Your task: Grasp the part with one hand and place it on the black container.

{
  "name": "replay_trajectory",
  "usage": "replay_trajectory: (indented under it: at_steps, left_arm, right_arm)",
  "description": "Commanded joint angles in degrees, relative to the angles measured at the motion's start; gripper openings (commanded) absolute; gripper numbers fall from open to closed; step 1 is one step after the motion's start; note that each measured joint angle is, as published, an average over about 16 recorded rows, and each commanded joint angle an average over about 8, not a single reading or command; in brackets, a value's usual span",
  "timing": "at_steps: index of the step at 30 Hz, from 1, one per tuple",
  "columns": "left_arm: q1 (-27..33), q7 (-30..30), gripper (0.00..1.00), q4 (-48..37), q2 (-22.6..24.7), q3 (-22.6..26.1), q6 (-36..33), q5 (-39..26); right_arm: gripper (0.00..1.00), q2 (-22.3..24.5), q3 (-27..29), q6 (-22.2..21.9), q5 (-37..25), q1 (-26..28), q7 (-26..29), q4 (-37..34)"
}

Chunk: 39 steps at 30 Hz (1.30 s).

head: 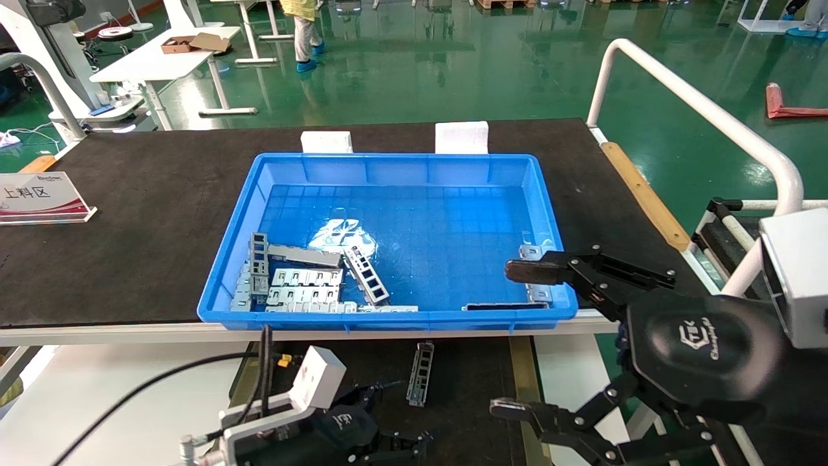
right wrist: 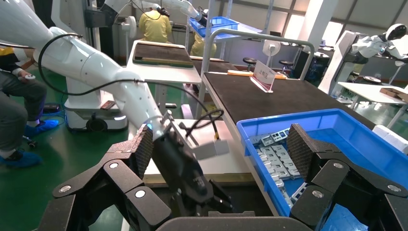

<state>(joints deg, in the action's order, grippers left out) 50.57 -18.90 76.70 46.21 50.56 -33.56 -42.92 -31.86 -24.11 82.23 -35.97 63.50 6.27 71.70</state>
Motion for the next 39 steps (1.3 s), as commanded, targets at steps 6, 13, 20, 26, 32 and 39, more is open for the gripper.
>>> replay_trajectory:
  at_steps: [6, 13, 20, 26, 32, 39]
  left_arm:
    - [0.3, 3.8, 1.00, 0.6, -2.2, -3.6, -6.3, 3.4]
    - [-0.4, 6.2, 1.00, 0.6, -3.2, -5.9, -9.0, 5.8]
    - [-0.5, 6.4, 1.00, 0.4, -3.1, -5.7, -8.2, 5.1]
    - [-0.1, 4.3, 1.00, -0.2, -1.5, -2.3, -2.3, 0.5]
    - [1.2, -0.1, 1.00, -1.6, 1.0, 2.3, 5.6, -4.6]
    - [3.6, -5.0, 1.00, -1.4, 1.8, 6.1, 9.7, -7.7]
  right_arm:
    - [1.00, 0.0, 0.0, 0.0, 0.0, 0.0, 0.0, 0.0]
    - [1.00, 0.0, 0.0, 0.0, 0.0, 0.0, 0.0, 0.0]
    - [1.00, 0.0, 0.0, 0.0, 0.0, 0.0, 0.0, 0.0]
    - [1.00, 0.0, 0.0, 0.0, 0.0, 0.0, 0.0, 0.0]
    - [1.00, 0.0, 0.0, 0.0, 0.0, 0.0, 0.0, 0.0]
    - [1.00, 0.0, 0.0, 0.0, 0.0, 0.0, 0.0, 0.0]
